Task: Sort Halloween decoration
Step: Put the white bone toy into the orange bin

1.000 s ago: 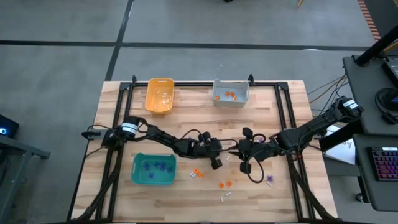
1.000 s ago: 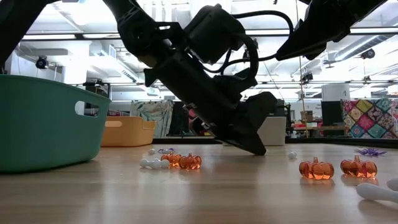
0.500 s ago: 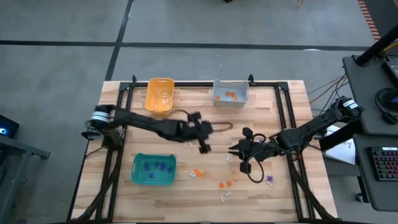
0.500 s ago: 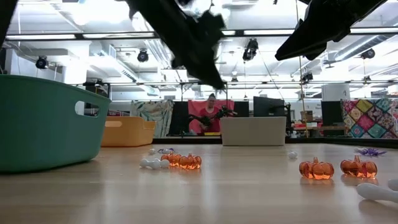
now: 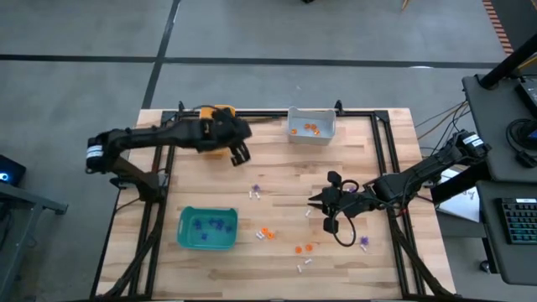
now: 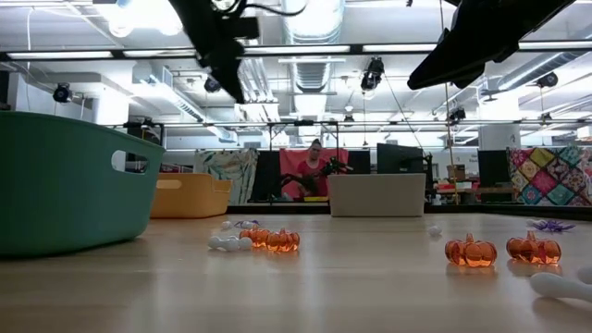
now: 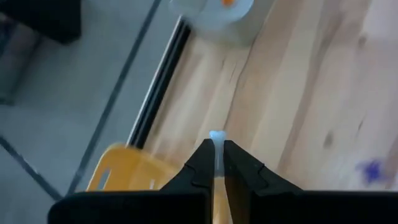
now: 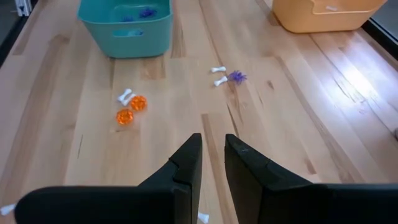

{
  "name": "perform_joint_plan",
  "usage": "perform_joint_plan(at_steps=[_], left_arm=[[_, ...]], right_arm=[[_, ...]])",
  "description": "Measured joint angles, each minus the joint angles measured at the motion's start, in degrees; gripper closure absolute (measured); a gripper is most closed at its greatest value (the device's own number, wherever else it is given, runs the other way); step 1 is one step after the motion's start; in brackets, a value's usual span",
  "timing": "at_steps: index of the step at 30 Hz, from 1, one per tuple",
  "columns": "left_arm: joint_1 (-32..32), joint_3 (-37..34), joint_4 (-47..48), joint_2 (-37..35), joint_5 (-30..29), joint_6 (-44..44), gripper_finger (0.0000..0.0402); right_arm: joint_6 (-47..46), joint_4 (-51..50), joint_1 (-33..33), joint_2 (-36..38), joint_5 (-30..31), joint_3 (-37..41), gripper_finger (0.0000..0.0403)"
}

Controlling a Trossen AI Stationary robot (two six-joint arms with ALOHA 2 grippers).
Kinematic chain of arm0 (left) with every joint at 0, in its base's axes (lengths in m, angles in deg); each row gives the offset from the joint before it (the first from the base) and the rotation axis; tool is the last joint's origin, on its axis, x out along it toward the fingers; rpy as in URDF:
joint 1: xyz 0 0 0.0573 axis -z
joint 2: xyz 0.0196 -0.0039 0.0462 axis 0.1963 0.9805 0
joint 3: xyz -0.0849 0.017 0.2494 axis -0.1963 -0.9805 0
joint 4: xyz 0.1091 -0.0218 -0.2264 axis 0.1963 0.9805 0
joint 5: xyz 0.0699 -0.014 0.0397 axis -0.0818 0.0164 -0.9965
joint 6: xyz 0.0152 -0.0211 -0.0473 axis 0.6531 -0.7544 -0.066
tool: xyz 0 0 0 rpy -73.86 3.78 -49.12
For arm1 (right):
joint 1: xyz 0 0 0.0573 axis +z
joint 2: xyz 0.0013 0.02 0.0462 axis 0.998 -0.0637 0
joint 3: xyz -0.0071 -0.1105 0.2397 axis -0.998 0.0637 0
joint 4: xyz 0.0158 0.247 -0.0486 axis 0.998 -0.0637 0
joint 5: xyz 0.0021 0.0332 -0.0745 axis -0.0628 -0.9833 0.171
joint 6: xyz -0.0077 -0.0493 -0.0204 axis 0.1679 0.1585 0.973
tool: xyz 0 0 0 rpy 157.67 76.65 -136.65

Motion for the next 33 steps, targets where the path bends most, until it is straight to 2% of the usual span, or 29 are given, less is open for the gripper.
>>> perform_joint_plan(at_steps=[3,10,15,20,33], left_arm=[[-4.20,0.00,5.44,-0.65,2.63,1.12,0.0401],[-13.35,-0.33,13.22,0.76,3.32,3.32,0.0401],[-20.55,-0.35,13.78,3.47,3.28,3.18,0.0401],[-26.46,-0.35,13.54,7.67,3.51,7.85,0.0401],[-31.86,-0.33,9.17,19.35,3.17,23.65,0.0401]], right_arm=[[0.00,0.05,-0.31,0.01,0.15,0.00,0.0344],[-0.02,0.18,-1.98,-0.01,0.45,0.00,0.0344],[-0.02,0.27,-3.59,0.00,0.45,0.00,0.0344],[0.98,1.28,-5.58,0.01,0.45,0.00,0.0344],[5.22,1.26,-8.76,0.01,-0.15,-2.28,0.0344]])
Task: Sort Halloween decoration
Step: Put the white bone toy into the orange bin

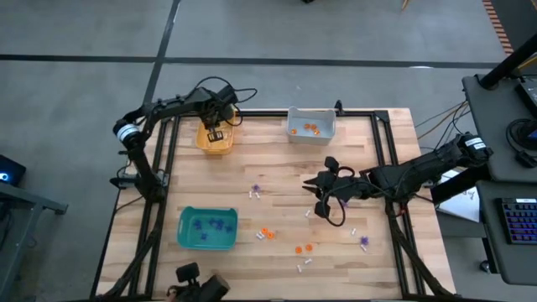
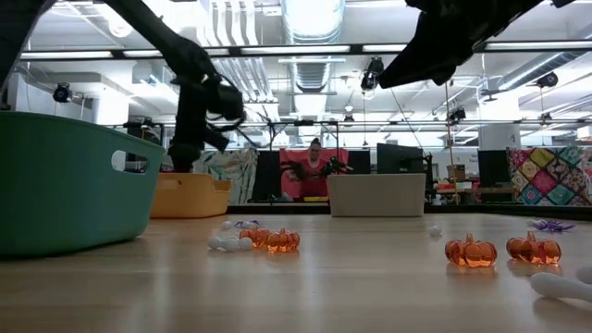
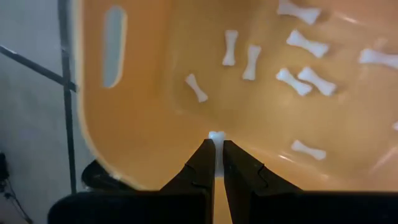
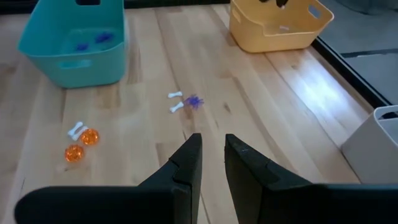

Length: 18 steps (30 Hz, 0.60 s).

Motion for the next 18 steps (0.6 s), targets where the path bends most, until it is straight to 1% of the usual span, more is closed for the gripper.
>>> perform_joint_plan(at_steps=[6,12,18], left_arm=[[-1.52,0.09,-1.51,2.94,0.01,-0.75,0.0395],[-2.03,0.11,-4.02,3.13,0.02,-1.38,0.0369],[-2.01,0.13,-4.16,3.08,0.02,-1.72,0.0341]], right_arm=[[0.15,-0.05,0.01,0.00,-0.06,-0.21,0.0344],[0.15,-0.05,0.00,0.00,-0.06,-0.21,0.0344],[0.18,-0.04,0.01,0.00,-0.06,-0.21,0.0344]])
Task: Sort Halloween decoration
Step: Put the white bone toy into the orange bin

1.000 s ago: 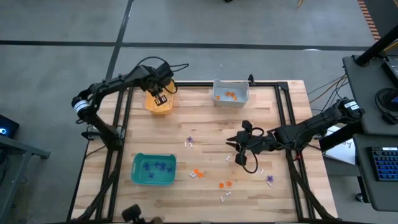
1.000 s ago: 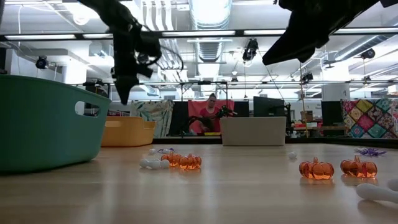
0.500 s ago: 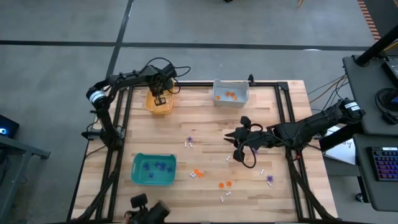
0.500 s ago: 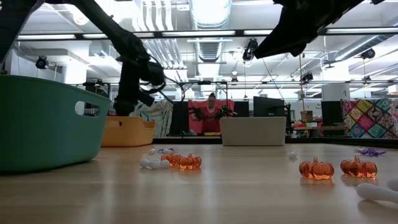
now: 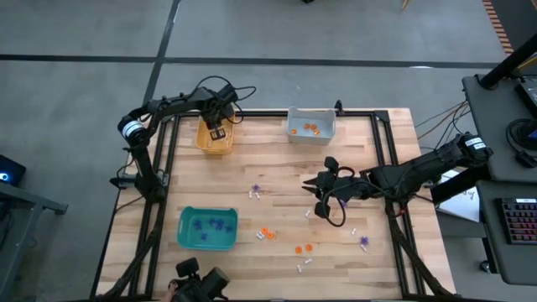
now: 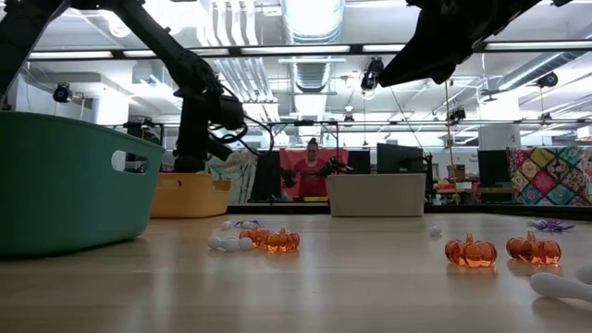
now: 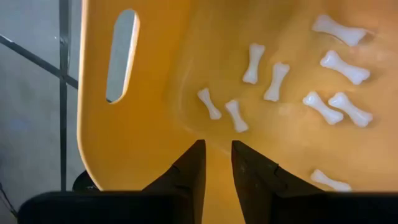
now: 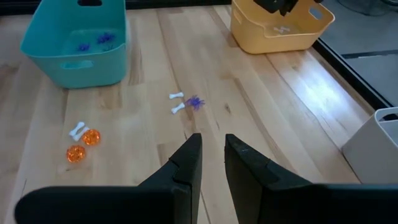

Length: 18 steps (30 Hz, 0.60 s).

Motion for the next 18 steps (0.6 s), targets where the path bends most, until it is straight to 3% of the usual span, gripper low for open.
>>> perform_joint_plan(at_steps=[9,13,18], left_arm=[[0.04,0.00,-0.14,-5.91,1.88,-5.73,0.0331],[0.07,0.00,-0.60,-12.32,11.20,-11.30,0.0331],[0.75,-1.38,-5.91,-21.26,28.85,-16.95,0.0331]], right_arm=[[-0.55,0.03,-1.28,0.00,0.00,0.00,0.0344],[-2.64,0.01,-3.16,0.00,0.00,0.00,0.0344],[-5.63,-0.01,-5.80,0.00,-1.88,0.00,0.0344]])
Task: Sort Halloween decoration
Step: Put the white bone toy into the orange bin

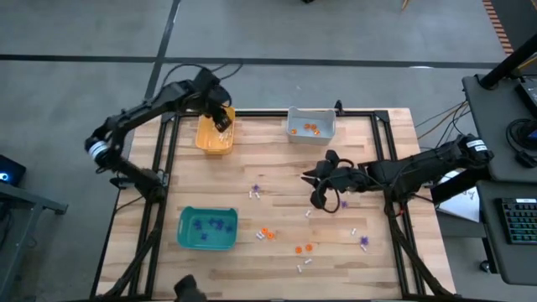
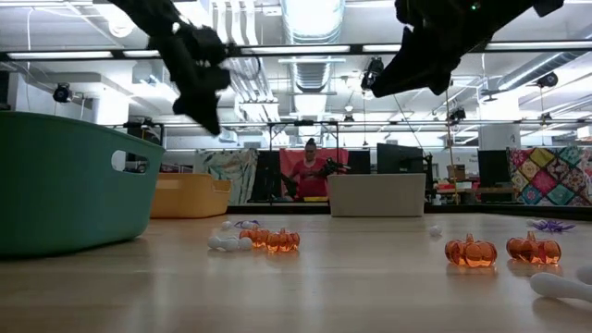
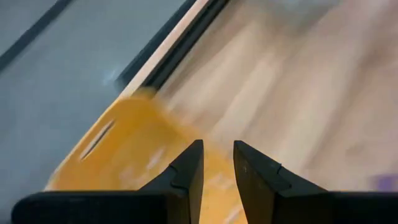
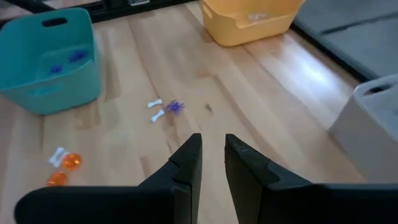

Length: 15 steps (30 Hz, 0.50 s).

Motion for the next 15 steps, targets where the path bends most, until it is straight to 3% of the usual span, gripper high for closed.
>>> perform_joint_plan(at_steps=[4,15], left_arm=[[2.69,-5.03,-8.92,-7.68,6.48,-3.67,0.0331],[19.27,-23.44,-36.11,-23.59,4.88,-15.75,0.0331]], right_arm=[[-4.25,0.00,-2.40,0.00,-5.77,0.00,0.0344],[-12.72,-0.61,-5.66,-1.76,-16.69,0.00,0.0344]])
